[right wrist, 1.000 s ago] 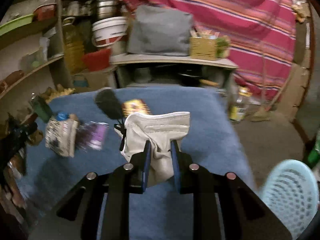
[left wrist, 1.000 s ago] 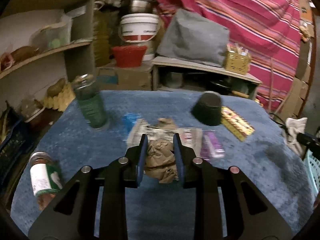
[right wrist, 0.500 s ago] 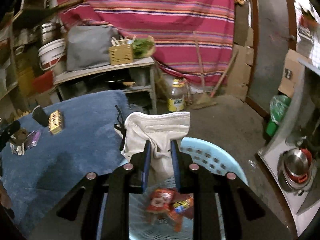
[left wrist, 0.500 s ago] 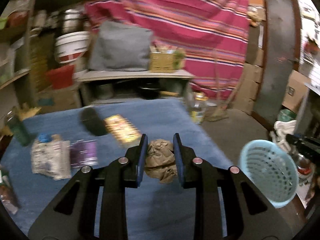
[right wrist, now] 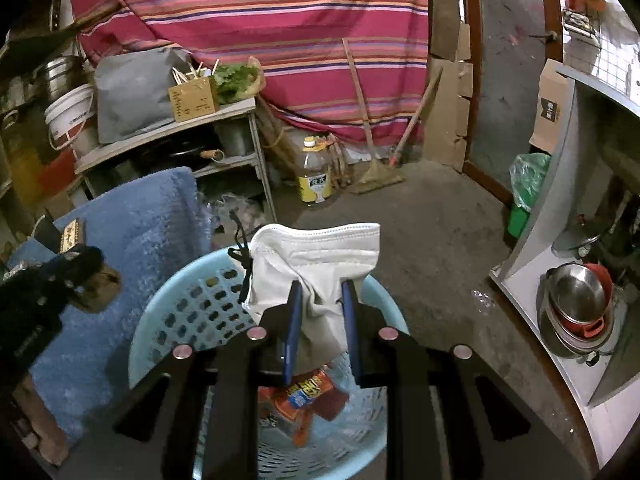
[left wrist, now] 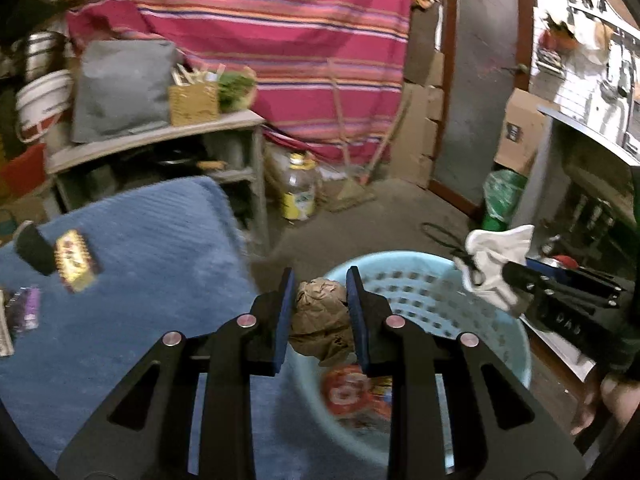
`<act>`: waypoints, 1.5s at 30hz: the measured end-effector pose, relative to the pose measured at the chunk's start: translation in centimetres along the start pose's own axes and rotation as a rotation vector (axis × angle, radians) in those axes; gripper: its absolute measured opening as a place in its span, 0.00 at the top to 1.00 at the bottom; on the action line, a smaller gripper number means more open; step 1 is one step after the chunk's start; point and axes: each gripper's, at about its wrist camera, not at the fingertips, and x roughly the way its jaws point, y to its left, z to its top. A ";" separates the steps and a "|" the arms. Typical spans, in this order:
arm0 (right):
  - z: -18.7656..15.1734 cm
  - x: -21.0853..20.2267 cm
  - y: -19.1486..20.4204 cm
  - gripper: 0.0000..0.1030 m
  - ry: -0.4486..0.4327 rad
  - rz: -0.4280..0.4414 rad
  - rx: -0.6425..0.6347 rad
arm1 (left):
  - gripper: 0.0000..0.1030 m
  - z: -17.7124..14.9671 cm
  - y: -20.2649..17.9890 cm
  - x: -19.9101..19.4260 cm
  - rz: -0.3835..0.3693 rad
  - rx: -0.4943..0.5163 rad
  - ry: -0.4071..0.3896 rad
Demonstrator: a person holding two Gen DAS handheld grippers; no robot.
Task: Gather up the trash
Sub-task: 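Open the left tool to drop the paper while the right tool releases the cloth, then move both open tools back over the table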
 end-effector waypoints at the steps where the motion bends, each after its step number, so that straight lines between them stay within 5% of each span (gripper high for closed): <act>1: -0.1 0.1 -0.3 0.80 0.005 0.000 0.005 | 0.76 -0.1 -0.7 0.3 -0.008 0.005 0.005; 9: -0.2 0.6 -2.0 0.80 0.022 0.022 0.068 | 0.73 0.1 -3.0 1.7 -0.045 0.039 0.044; 13: -0.3 0.9 -2.1 0.80 0.038 0.029 0.080 | 0.44 0.5 -2.5 1.0 -0.031 0.023 0.027; 22: -0.2 1.4 -0.5 0.76 0.057 0.021 0.032 | 0.06 1.2 0.7 -2.4 0.037 -0.009 -0.063; 24: -0.3 1.7 0.2 0.73 0.068 0.007 0.015 | 0.05 1.1 2.3 -3.4 0.056 -0.030 -0.074; 31: -0.8 3.6 1.9 0.39 0.147 -0.032 0.026 | 0.05 0.1 8.6 -6.1 0.153 -0.093 -0.076; 37: 0.0 2.0 4.4 0.20 0.067 0.001 0.018 | 0.05 -1.7 14.5 -9.3 0.342 -0.029 -0.125; 40: 0.5 1.0 7.1 0.17 0.018 0.056 -0.001 | 0.05 -2.4 17.4 -10.8 0.340 -0.026 -0.146; 45: 1.0 0.4 12.2 0.16 -0.033 0.162 -0.024 | 0.05 -4.0 23.2 -12.2 0.441 -0.065 -0.132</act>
